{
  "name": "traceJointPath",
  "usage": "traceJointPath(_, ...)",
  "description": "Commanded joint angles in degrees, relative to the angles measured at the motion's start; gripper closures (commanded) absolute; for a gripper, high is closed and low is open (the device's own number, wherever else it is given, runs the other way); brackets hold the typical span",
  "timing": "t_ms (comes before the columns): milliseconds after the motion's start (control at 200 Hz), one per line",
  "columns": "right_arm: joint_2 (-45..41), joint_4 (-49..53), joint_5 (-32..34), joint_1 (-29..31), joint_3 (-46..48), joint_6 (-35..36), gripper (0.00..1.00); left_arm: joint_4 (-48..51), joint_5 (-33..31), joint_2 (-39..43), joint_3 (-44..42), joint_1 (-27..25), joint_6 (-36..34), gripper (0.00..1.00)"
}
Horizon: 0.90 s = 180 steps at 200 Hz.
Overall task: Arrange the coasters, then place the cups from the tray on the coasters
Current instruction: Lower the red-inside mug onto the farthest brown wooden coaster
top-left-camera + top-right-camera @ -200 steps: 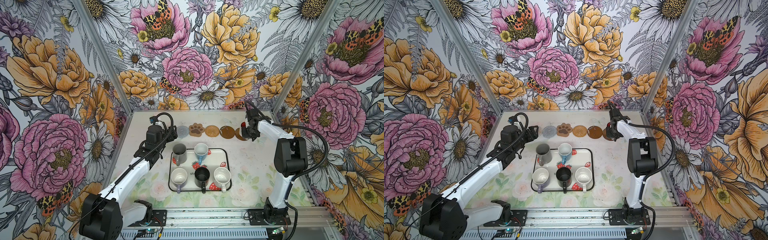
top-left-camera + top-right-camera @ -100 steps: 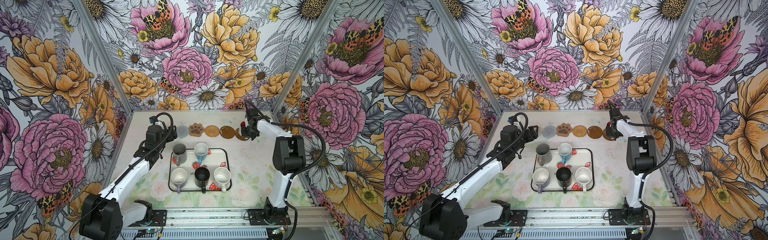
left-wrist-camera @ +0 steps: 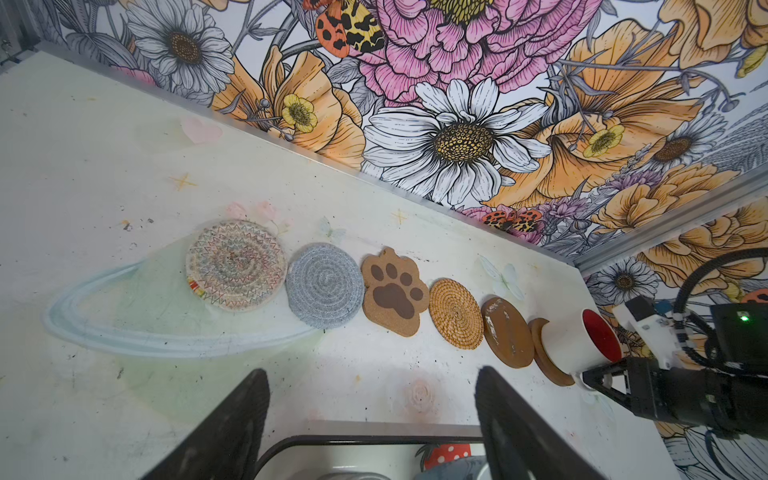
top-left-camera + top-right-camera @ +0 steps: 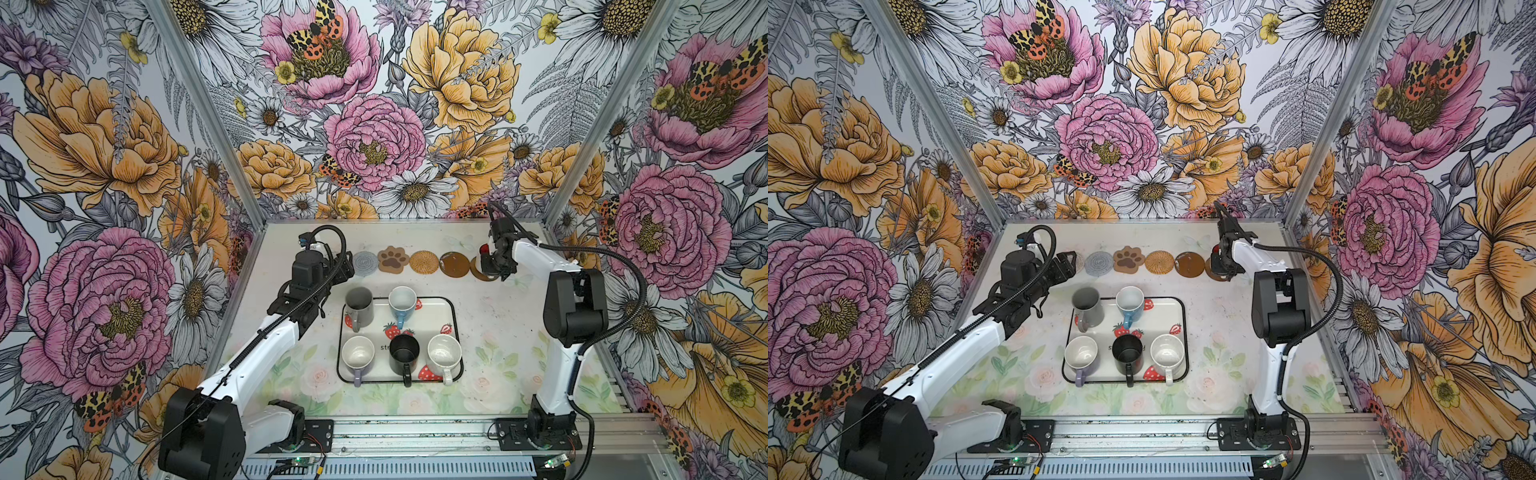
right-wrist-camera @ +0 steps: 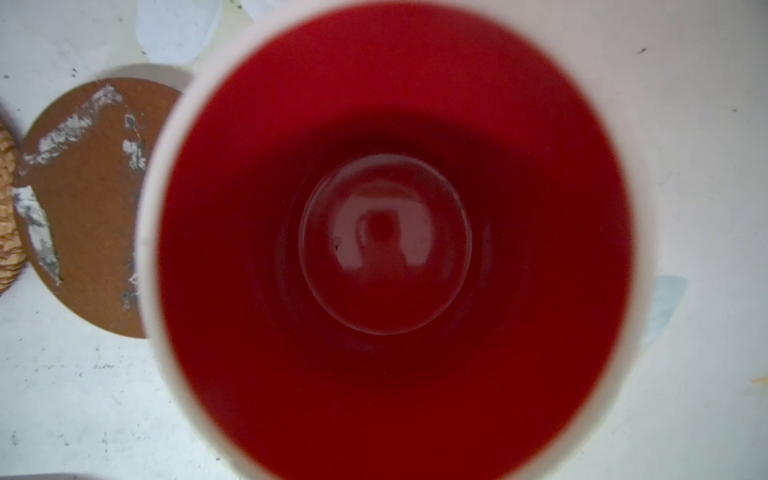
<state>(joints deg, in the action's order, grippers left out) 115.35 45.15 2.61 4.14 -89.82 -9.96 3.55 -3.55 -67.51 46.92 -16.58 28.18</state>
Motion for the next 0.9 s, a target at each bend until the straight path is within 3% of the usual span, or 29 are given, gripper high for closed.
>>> traceJointPath(0, 0.40, -2.78, -0.75, -0.14, -2.46, -0.19, 1.00, -0.84, 0.65, 1.06, -0.77, 0.84, 0.20, 0.20)
traceJointPath(755, -0.30, -2.76, -0.29, -0.12, -0.25, -0.74, 1.00, -0.57, 0.98, 1.32, -0.88, 1.02, 0.20, 0.21)
traceJointPath(896, -0.49, -2.70, -0.42, -0.10, 0.34, -0.79, 0.94, -0.64, 0.92, 1.41, -0.86, 1.02, 0.20, 0.20)
